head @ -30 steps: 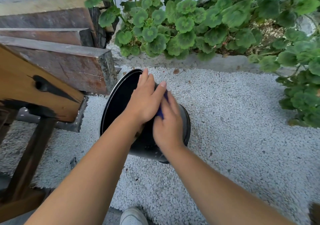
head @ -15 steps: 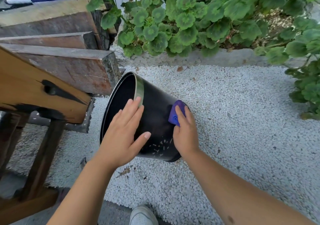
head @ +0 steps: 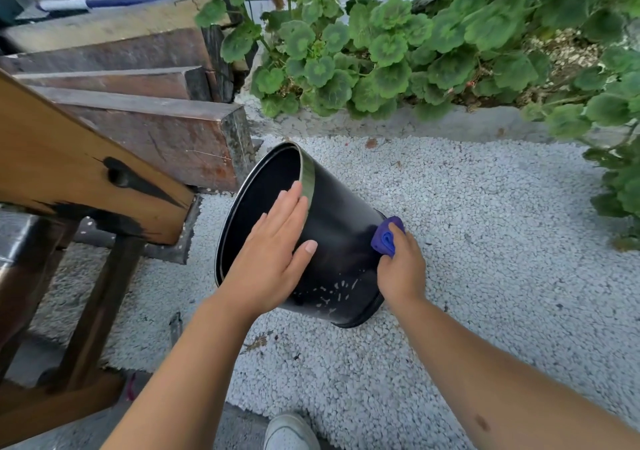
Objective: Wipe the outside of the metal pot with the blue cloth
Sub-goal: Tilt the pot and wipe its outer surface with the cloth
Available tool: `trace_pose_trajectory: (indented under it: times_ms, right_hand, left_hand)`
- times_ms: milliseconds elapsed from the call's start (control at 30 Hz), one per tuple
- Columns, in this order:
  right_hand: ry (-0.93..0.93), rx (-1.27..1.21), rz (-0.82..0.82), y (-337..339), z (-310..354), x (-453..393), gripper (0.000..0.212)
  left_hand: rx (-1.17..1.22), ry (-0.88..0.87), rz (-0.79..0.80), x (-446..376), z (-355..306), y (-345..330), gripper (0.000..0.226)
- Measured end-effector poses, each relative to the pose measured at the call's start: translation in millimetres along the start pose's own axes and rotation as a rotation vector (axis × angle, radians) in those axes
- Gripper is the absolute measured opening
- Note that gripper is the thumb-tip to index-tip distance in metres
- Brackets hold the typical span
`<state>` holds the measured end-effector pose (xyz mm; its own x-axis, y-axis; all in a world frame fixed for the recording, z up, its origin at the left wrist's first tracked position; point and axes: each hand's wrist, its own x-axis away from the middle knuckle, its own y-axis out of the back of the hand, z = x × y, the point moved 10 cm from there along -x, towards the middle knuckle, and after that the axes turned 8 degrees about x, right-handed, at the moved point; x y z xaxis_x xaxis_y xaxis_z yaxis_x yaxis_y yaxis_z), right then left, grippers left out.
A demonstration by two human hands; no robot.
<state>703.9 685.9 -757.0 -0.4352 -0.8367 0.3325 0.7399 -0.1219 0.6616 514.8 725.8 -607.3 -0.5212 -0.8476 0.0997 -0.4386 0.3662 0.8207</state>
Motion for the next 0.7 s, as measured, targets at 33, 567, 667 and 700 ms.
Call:
trace_pose_trajectory:
  times_ms: [33,567,667,700]
  right_hand:
    - [-0.002,-0.014,-0.015,2,3,2,0.058]
    - [0.595,-0.043,-0.150,19,143,42,0.051]
    - [0.401,0.012,-0.095,10,86,17,0.057]
    - [0.330,0.042,-0.079,7,64,11,0.059]
  left_hand:
    - [0.003,0.009,-0.009,-1,1,0,0.064]
    - [0.247,0.195,-0.109,-39,10,19,0.073]
    - [0.282,0.211,-0.132,-38,18,25,0.066]
    - [0.281,0.212,-0.124,-38,18,24,0.065]
